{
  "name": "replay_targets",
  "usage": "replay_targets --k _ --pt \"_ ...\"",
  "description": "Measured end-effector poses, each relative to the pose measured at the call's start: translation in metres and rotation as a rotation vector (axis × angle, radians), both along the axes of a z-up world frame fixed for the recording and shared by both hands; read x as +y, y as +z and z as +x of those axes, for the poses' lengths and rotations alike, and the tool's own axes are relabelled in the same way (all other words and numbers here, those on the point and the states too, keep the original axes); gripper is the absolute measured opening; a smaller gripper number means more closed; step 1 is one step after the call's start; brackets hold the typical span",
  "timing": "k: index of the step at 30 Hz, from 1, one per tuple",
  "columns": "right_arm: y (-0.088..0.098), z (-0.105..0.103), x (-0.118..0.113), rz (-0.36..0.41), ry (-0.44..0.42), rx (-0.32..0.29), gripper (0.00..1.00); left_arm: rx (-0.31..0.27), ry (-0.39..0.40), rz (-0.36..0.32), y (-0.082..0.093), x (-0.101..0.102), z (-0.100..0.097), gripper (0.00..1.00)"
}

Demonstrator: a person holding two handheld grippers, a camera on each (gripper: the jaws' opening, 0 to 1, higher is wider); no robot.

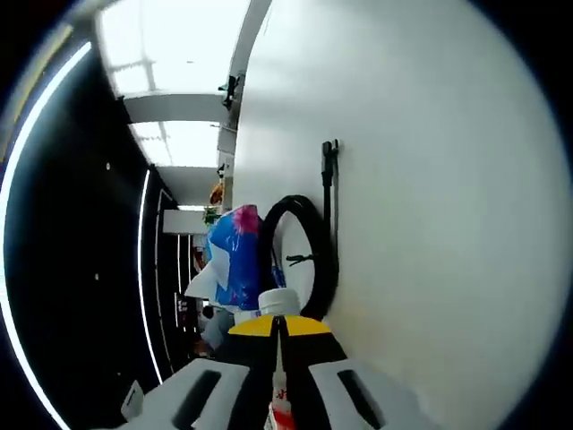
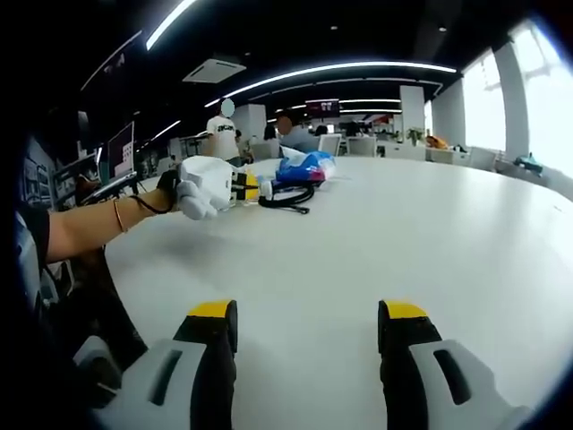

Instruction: Arrange the tabletop items into an orderly group along one side of the table until the central work area is clear of visible clutter.

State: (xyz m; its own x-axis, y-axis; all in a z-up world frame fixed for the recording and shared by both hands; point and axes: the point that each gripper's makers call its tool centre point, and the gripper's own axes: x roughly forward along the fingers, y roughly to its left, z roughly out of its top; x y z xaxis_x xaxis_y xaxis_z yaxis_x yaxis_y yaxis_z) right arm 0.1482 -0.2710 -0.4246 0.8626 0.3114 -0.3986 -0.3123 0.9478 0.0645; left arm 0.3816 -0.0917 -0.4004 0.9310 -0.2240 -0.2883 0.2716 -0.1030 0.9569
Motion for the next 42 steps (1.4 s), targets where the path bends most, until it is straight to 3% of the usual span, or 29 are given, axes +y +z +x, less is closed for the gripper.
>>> replay_targets --k 1,6,8,10,14,18,22,27,31,36,42 --pt "0.000 0.000 0.001 0.000 0.002 0.001 0.61 0.013 -0.012 0.035 -0.006 0.000 0.003 0.00" --pt "0.002 -0.003 0.004 -0.001 0.013 -0.003 0.61 0.003 -0.029 0.037 -0.012 0.003 0.003 0.00" --pt "0.002 -0.004 0.003 -0.004 0.011 -0.002 0.61 -0.023 -0.042 0.036 -0.007 0.001 0.007 0.11" --pt "0.002 -0.004 0.001 -0.004 0.007 -0.003 0.61 -0.011 -0.049 -0.026 -0.002 -0.003 0.009 0.19" --pt "0.003 -0.003 -0.004 -0.003 -0.004 -0.005 0.61 0.098 -0.019 -0.173 0.001 -0.013 0.010 0.30" --pt "0.002 -0.002 -0.008 -0.001 -0.007 -0.004 0.61 0.127 0.007 -0.198 0.008 -0.010 0.026 0.32" --pt "0.001 -0.002 -0.015 -0.002 -0.022 0.000 0.61 0.234 0.062 -0.317 0.006 -0.005 0.033 0.34" --pt "0.001 -0.001 -0.018 0.002 -0.032 -0.001 0.61 0.310 0.089 -0.330 0.003 -0.001 0.037 0.35" --pt "0.000 -0.002 -0.016 0.004 -0.029 -0.001 0.61 0.446 0.129 -0.407 0.000 -0.001 0.040 0.35" --pt "-0.001 -0.005 -0.018 0.004 -0.033 0.001 0.61 0.559 0.148 -0.415 -0.005 0.001 0.045 0.37" --pt "0.000 -0.005 -0.024 0.005 -0.056 -0.001 0.61 0.687 0.166 -0.408 -0.012 -0.001 0.044 0.32"
